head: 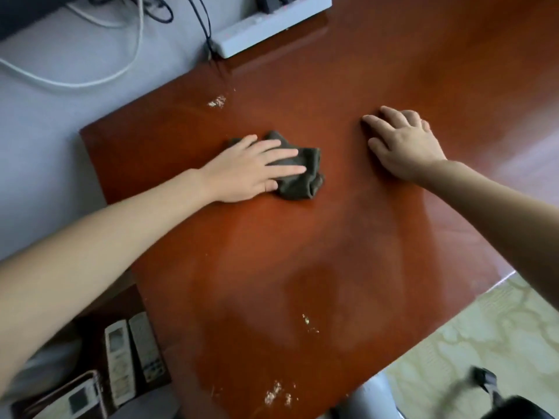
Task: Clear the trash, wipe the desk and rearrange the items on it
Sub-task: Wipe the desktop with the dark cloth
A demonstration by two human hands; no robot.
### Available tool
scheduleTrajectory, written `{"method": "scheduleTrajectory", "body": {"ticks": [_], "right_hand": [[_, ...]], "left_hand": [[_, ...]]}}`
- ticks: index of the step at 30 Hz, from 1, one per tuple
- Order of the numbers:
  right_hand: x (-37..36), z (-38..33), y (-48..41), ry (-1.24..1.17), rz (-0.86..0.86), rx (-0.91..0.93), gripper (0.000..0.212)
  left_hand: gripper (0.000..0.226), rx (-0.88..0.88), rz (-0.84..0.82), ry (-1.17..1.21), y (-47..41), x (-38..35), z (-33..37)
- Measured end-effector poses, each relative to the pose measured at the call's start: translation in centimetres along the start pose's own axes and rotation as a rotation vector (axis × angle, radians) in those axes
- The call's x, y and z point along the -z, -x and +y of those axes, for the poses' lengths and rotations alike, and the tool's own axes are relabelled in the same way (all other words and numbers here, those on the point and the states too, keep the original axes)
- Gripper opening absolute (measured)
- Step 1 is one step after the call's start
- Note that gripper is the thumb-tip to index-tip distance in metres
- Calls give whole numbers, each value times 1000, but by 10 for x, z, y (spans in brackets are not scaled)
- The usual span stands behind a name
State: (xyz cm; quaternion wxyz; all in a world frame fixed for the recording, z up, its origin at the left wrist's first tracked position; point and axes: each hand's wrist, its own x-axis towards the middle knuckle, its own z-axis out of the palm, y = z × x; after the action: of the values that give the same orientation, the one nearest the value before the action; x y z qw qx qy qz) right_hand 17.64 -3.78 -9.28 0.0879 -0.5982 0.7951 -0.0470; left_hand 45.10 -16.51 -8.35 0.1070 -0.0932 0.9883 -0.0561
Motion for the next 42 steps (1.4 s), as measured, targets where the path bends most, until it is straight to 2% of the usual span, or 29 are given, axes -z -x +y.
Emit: {"method": "scheduleTrajectory", "body": {"ticks": [3,7,15,17,19,22,25,27,31,33,36,42], "right_hand": [[0,-10,-22,-2,9,69,46],[5,-19,-54,-3,8,108,47],[5,-43,-96,11,-17,254,47],[2,-58,-106,-7,-32,322,47],[-1,-73,-115,-25,-56,413,47],[-6,-88,-126,21,-106,530,54],[-8,-90,-137,70,-166,585,62],[-8,-86,-141,93,-172,616,62],[-8,-80,-143,94,-181,652,58],[-7,-80,-145,81,-193,647,57],[-4,-82,-146,76,-202,646,57],[-2,-85,-145,72,-213,652,57]], "left_hand": [[51,194,3,38,-17,2,-38],[50,318,12,121,-47,1,-73],[49,385,31,362,-41,-17,-150],[51,363,3,437,-13,-21,-154],[50,259,-21,453,23,-27,-146],[53,120,-39,408,66,-40,-127],[55,74,-21,321,63,-48,-140],[52,140,5,298,41,-45,-163],[52,413,-5,349,-4,-35,-207],[51,470,14,383,-4,-37,-216],[51,541,69,418,30,-43,-216],[51,707,-49,476,147,-56,-205]]}}
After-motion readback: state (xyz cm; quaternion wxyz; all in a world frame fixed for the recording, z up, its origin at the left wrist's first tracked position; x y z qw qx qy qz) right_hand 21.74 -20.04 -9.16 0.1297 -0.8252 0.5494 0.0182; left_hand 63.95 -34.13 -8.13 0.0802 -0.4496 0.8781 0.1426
